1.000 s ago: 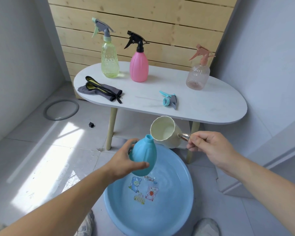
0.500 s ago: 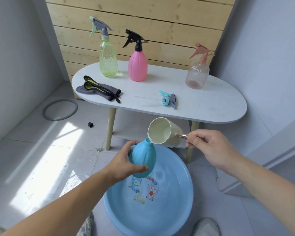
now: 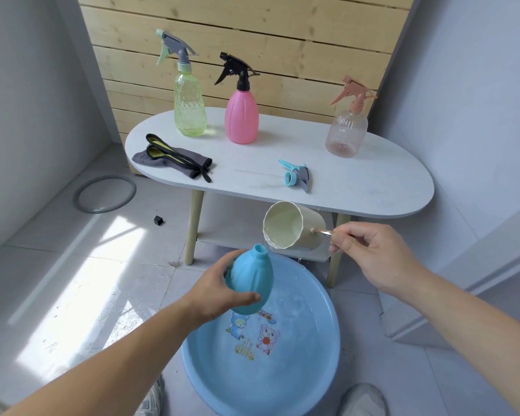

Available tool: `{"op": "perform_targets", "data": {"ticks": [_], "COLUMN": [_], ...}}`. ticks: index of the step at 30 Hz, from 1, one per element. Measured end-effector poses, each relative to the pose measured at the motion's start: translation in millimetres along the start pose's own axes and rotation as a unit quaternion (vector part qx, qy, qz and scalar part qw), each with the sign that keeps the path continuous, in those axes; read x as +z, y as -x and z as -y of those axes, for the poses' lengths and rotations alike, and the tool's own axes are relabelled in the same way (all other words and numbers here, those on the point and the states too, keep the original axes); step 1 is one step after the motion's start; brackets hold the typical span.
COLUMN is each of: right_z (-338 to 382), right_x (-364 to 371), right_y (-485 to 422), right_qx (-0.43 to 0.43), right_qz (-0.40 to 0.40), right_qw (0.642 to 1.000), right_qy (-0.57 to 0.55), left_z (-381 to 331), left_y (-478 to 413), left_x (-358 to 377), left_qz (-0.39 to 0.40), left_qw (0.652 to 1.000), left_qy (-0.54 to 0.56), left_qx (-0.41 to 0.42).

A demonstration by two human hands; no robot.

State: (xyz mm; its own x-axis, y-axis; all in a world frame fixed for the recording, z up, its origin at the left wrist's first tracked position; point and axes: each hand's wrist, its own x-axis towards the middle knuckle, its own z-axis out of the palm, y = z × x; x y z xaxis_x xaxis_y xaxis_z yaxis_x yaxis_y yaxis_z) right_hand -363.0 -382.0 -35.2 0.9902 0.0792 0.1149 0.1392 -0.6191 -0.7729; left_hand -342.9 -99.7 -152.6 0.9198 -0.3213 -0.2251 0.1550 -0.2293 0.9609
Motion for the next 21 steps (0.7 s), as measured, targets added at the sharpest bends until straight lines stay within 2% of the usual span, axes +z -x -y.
{"op": "perform_targets", "data": {"ticks": [21], "right_z": [7.3], "right_x": [-0.3], "right_y": [0.6], "right_qx": [-0.025], "right_qz": [-0.006], "right_qw": [0.999], "right_qy": [0.022], "left_z": [-2.4], "left_y": [2.5], "left_x": [3.3], "left_qz": [-0.001], "left_qw": [1.000], "left_qy": [-0.005], "left_qx": [-0.003]}}
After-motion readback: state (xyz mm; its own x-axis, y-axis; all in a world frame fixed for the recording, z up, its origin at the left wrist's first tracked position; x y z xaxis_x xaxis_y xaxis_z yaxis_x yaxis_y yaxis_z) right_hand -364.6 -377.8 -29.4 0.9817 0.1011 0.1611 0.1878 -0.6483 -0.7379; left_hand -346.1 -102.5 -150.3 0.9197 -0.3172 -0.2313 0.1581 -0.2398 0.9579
